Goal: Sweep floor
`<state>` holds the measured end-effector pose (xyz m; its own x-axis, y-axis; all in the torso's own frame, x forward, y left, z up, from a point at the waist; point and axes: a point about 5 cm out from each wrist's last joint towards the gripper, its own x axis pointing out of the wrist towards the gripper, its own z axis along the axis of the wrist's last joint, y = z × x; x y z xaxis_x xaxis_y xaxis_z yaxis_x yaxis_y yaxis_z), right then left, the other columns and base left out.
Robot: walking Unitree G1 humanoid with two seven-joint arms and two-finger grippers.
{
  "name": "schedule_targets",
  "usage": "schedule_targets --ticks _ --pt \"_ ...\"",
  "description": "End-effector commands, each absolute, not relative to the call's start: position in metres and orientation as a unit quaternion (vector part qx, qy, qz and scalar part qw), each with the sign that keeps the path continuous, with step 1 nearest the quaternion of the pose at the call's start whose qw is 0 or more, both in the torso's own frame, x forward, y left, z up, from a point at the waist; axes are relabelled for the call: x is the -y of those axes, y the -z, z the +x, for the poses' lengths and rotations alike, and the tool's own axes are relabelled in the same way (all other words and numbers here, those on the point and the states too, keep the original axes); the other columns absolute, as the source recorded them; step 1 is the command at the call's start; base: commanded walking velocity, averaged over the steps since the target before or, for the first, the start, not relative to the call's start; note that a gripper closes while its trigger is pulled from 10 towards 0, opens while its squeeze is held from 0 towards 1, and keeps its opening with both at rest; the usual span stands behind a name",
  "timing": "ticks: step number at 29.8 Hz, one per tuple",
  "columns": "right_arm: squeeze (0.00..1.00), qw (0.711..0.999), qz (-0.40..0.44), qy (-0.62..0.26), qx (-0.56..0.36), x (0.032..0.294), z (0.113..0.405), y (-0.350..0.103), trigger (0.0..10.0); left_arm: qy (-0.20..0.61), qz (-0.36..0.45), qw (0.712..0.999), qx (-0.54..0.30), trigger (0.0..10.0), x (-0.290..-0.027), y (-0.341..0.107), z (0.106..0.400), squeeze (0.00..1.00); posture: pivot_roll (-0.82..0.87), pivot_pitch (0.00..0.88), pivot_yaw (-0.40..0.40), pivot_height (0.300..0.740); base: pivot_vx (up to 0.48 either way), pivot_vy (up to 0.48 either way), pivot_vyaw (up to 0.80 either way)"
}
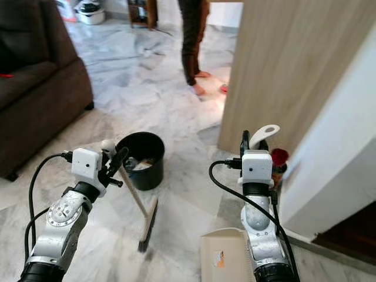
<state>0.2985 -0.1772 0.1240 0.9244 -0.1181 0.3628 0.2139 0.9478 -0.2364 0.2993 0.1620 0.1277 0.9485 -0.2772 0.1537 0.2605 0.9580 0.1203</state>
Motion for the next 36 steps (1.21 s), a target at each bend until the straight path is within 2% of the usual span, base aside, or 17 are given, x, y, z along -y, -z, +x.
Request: schedule_targets --ticks 1,8,36 --pt "0.00 0.969 -0.134 0.086 0.188 0.1750 0.2995 -0.1304 10.0 0.126 0.069 0.984 0.103 10.0 -0.1658 -0.1348 0.3019 0.00 -0.05 0.030 0.050 0.740 0.000 0.000 -0.80" --pt "0.00 0.969 -0.135 0.086 0.187 0.1743 0.2997 -0.1299 10.0 0.125 0.077 0.983 0.108 10.0 -0.1658 -0.1366 0.3039 0.00 -0.05 0.019 0.052 0.740 0.000 -0.211 -0.80" --pt "0.00 0.967 -0.148 0.101 0.181 0.1812 0.2994 -0.1298 10.0 0.128 0.068 0.984 0.107 10.0 -0.1623 -0.1339 0.3030 0.00 -0.05 0.029 0.041 0.740 0.000 -0.009 -0.80"
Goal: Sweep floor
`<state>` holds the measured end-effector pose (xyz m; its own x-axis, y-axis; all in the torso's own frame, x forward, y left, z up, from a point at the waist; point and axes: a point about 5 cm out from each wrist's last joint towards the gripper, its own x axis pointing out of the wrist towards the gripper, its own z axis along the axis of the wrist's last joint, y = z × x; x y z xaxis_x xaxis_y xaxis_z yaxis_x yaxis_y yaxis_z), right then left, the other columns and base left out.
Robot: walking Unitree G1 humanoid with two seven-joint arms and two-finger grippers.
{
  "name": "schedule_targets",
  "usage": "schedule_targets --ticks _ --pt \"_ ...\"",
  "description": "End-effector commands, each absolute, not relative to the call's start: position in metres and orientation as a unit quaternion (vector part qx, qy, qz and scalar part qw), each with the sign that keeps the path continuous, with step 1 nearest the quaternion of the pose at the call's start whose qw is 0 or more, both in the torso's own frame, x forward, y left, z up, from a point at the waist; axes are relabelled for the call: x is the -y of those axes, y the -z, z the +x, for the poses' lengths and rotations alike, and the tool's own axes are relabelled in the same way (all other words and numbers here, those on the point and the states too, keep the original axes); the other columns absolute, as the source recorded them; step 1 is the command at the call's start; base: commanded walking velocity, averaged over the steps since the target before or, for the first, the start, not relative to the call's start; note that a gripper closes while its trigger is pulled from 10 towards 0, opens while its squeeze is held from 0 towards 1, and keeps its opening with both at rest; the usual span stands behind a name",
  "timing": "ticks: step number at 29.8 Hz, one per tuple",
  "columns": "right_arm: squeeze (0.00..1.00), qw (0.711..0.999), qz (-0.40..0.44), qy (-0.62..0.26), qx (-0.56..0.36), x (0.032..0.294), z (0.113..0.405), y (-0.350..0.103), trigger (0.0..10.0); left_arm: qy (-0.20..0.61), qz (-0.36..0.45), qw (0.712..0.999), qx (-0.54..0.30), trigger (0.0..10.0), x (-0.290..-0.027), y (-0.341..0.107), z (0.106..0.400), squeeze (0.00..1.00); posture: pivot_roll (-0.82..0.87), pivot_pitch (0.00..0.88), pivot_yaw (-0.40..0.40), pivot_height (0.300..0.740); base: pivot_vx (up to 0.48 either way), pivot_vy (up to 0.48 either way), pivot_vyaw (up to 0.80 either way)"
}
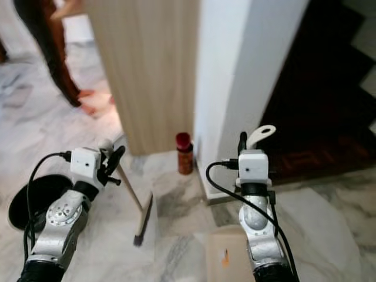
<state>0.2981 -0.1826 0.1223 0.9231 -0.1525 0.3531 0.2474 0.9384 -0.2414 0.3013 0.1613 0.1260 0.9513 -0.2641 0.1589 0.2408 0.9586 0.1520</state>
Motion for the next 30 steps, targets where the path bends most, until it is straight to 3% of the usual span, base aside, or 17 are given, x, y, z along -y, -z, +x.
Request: schedule_targets --ticks 1,30 --pt "0.00 0.967 -0.148 0.102 0.182 0.1816 0.2993 -0.1299 10.0 0.128 0.068 0.984 0.108 10.0 -0.1623 -0.1338 0.3030 0.00 -0.05 0.029 0.041 0.740 0.000 0.000 -0.80" --pt "0.00 0.965 -0.149 0.121 0.179 0.1887 0.2966 -0.1327 10.0 0.127 0.057 0.984 0.108 10.0 -0.1587 -0.1331 0.3069 0.00 -0.10 0.044 0.026 0.740 0.000 0.000 -0.80"
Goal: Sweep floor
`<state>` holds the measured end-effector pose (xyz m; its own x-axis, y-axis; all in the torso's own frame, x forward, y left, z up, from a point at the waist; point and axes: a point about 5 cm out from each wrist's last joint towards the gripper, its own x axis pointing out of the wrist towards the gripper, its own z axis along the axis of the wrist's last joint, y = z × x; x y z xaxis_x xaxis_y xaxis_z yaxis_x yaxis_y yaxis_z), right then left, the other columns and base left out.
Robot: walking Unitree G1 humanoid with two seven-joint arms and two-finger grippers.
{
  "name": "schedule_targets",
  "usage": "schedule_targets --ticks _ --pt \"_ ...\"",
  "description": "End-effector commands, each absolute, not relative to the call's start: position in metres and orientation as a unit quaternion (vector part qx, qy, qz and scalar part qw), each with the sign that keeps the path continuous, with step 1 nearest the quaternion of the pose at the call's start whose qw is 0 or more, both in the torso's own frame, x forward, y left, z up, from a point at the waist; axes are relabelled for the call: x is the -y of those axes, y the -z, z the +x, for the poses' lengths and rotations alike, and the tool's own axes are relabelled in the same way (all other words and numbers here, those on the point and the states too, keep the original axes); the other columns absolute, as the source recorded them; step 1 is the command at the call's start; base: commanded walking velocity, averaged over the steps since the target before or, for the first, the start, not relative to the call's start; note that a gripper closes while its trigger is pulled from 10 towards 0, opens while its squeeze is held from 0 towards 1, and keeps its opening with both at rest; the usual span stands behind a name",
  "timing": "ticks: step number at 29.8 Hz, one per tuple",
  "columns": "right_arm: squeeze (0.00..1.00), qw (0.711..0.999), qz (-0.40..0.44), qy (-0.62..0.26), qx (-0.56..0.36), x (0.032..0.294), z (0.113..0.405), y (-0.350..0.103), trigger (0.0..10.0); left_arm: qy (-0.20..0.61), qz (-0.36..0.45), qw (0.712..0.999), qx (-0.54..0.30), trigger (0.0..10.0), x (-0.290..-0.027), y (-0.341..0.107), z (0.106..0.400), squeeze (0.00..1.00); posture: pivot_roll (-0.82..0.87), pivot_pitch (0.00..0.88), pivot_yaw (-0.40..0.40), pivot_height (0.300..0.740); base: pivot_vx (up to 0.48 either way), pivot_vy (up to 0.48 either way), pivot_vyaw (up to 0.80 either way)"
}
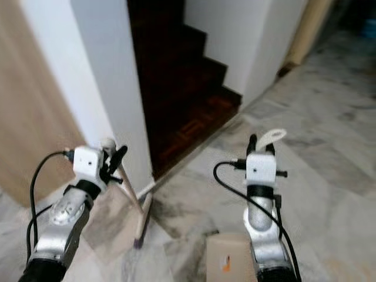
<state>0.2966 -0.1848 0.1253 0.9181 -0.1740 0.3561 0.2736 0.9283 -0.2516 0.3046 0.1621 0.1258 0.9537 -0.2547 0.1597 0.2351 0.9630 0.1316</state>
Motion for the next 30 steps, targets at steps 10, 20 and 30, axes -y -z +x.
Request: schedule_targets --ticks 10,20,30 --pt "0.00 0.966 -0.149 0.116 0.177 0.1849 0.2962 -0.1320 10.0 0.120 0.048 0.986 0.104 10.0 -0.1625 -0.1306 0.3059 0.00 -0.11 0.019 0.035 0.740 0.000 0.000 -0.80" --pt "0.00 0.967 -0.146 0.117 0.174 0.1853 0.2946 -0.1294 10.0 0.119 0.042 0.987 0.104 10.0 -0.1639 -0.1313 0.3069 0.00 -0.09 0.007 0.039 0.740 0.000 0.000 -0.80" --pt "0.00 0.967 -0.145 0.117 0.174 0.1861 0.2944 -0.1297 10.0 0.123 0.042 0.986 0.103 10.0 -0.1627 -0.1303 0.3065 0.00 -0.09 0.000 0.039 0.740 0.000 0.000 -0.80"
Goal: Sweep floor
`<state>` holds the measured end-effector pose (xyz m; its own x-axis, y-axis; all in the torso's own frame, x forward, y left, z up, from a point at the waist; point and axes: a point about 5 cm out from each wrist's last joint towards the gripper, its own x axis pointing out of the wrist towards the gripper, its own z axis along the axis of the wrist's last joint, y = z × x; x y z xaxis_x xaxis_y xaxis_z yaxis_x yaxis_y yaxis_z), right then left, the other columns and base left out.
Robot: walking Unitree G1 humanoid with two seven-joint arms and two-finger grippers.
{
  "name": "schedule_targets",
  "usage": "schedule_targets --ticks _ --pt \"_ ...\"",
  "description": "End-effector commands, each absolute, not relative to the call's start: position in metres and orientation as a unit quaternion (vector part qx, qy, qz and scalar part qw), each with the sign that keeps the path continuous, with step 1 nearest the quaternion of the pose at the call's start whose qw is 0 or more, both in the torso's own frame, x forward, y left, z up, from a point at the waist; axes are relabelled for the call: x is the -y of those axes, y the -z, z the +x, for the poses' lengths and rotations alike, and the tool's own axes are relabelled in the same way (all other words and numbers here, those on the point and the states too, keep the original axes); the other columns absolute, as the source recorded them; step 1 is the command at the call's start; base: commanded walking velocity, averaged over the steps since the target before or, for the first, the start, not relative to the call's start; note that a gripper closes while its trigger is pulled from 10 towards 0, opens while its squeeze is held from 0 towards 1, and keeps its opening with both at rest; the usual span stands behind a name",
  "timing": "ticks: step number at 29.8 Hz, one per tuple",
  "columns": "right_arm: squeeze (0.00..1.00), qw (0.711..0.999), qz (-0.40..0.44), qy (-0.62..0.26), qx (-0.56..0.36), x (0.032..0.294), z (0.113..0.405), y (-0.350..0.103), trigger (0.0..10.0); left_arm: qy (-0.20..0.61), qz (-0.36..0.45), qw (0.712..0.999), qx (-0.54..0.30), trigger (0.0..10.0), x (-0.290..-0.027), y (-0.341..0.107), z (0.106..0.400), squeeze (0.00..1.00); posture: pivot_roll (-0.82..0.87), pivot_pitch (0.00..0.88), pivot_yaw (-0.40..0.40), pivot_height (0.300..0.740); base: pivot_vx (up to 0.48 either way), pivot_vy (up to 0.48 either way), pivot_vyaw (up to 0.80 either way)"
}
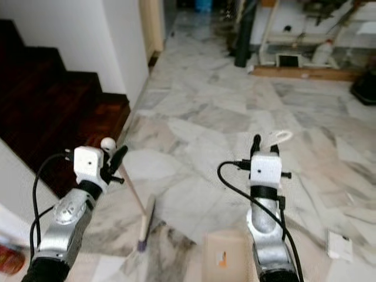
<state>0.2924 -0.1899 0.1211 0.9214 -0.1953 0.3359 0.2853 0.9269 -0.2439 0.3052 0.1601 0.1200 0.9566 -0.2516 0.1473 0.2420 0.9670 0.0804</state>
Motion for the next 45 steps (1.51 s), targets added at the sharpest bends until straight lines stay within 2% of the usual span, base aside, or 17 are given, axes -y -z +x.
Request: schedule_targets --ticks 1,34,40,45 --pt "0.00 0.967 -0.145 0.117 0.174 0.1861 0.2945 -0.1297 10.0 0.123 0.041 0.986 0.103 10.0 -0.1626 -0.1304 0.3065 0.00 -0.09 0.000 0.039 0.740 0.000 0.000 -0.80" --pt "0.00 0.968 -0.142 0.120 0.170 0.1858 0.2932 -0.1292 10.0 0.129 0.037 0.986 0.094 10.0 -0.1635 -0.1296 0.3056 0.00 -0.08 0.054 0.043 0.740 0.000 0.000 -0.80" --pt "0.00 0.968 -0.140 0.119 0.170 0.1846 0.2928 -0.1291 10.0 0.127 0.034 0.987 0.094 10.0 -0.1631 -0.1292 0.3050 0.00 -0.08 0.056 0.038 0.740 0.000 0.000 -0.08" --pt "0.00 0.969 -0.140 0.119 0.168 0.1860 0.2932 -0.1290 10.0 0.128 0.033 0.987 0.092 10.0 -0.1622 -0.1286 0.3052 0.00 -0.08 0.058 0.034 0.740 0.000 0.000 -0.80"
